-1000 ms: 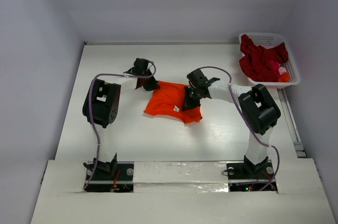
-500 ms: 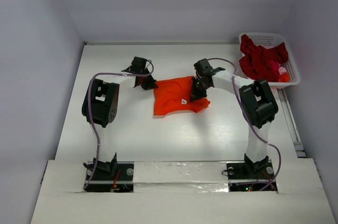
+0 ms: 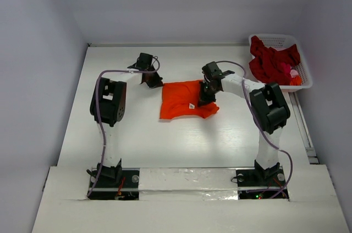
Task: Fold and stack the t-shirts
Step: Smooth out wrinkles on the folded tshirt
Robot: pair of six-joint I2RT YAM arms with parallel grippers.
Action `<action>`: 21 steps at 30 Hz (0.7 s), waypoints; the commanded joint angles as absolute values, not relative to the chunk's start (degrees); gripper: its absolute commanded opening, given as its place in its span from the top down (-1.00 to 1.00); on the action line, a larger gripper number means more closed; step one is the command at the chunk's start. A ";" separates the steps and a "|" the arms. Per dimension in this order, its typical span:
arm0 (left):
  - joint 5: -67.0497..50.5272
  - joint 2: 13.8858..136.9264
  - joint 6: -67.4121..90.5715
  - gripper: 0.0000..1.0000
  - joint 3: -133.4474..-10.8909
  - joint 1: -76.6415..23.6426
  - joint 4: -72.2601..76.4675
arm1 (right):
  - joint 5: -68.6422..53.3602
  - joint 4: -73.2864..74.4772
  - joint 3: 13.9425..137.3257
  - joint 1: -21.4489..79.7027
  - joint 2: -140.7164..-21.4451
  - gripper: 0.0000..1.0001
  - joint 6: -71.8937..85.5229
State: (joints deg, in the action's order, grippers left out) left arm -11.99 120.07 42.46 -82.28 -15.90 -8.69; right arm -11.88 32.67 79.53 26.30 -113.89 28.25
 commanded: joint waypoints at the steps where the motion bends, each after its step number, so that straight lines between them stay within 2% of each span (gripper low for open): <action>1: -12.04 121.19 42.01 1.00 -85.43 -15.56 -10.28 | -12.92 33.14 77.17 26.28 -110.75 1.00 27.51; 21: -11.87 123.31 41.04 1.00 -87.63 -15.56 -11.51 | -12.39 33.13 76.11 26.89 -109.86 1.00 26.54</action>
State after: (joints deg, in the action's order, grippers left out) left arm -12.43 122.78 42.39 -86.30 -15.90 -9.58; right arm -12.69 32.56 75.92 26.35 -111.31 27.83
